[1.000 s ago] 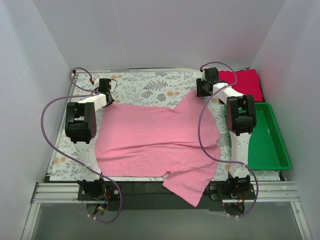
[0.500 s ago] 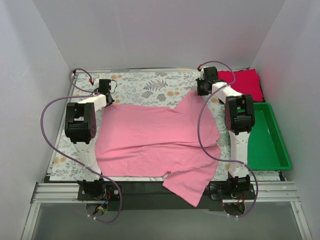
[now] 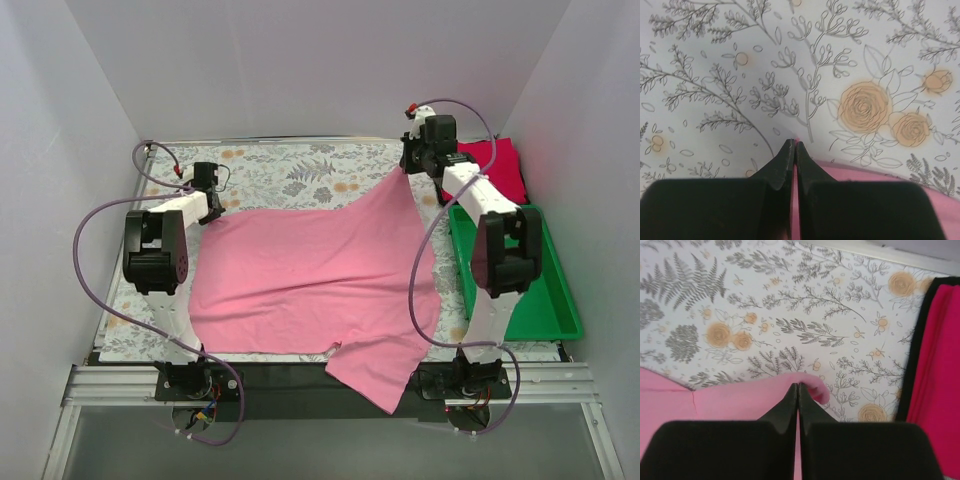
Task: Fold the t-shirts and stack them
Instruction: Fold the tshirt
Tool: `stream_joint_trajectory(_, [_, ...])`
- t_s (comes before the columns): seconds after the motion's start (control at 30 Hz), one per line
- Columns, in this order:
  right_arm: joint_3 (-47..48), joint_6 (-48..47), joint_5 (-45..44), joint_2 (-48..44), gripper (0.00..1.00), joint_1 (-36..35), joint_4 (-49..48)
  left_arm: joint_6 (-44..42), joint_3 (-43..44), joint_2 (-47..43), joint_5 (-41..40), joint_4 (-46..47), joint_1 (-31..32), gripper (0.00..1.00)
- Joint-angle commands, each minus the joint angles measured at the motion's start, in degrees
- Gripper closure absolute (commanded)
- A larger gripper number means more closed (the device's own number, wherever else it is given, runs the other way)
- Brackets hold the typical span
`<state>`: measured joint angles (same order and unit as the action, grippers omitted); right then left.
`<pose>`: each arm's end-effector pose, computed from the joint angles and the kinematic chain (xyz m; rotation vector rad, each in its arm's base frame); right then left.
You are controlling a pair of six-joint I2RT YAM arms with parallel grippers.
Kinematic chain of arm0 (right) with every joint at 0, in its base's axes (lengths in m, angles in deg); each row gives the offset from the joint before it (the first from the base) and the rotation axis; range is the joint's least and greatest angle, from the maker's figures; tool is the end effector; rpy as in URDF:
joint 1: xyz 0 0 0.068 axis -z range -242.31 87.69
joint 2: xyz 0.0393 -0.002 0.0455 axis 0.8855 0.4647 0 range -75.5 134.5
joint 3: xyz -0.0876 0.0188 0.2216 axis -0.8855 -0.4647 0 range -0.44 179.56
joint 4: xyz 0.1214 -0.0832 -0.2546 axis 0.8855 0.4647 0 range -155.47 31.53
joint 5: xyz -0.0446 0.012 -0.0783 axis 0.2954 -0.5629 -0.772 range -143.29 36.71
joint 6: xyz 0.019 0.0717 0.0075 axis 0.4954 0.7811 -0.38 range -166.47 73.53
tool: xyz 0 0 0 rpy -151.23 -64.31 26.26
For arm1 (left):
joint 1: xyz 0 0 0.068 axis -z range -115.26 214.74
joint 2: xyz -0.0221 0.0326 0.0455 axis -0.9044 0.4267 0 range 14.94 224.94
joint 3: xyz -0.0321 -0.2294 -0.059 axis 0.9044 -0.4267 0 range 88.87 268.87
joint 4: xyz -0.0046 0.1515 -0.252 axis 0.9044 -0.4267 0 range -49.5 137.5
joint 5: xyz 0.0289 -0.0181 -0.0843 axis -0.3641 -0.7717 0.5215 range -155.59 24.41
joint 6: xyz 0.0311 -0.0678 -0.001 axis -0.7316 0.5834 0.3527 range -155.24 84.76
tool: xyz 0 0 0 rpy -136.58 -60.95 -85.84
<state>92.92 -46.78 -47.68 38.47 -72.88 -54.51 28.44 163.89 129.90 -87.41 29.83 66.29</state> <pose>0.5020 0.0998 0.2091 -0.2595 2.1101 0.2099 0.4408 0.0114 0.0760 -1.3918 2.0427 0.0144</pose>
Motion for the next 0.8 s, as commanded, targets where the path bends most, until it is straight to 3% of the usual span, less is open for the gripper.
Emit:
stream_joint_trajectory(0.0, [-9.0, 1.5, -2.0, -7.6, 0.99, 0.2, -6.1, 1.3, -3.1, -2.8, 0.5, -5.7, -0.5, 1.00])
stream_joint_trajectory(0.1, [-16.7, 6.0, -2.5, -10.3, 0.99, 1.3, -6.0, 2.5, -5.0, -3.6, 1.4, -6.1, -0.5, 1.00])
stream_joint_trajectory(0.27, [-19.6, 6.1, -0.7, -9.9, 0.99, 2.1, -6.0, 2.4, -5.1, -4.2, 1.3, -6.1, -0.5, 1.00])
stream_joint_trajectory(0.77, [-1.1, -2.1, -4.1, -2.9, 0.99, 2.6, -4.1, 0.0, 6.2, -3.1, -0.2, -5.0, -1.3, 1.00])
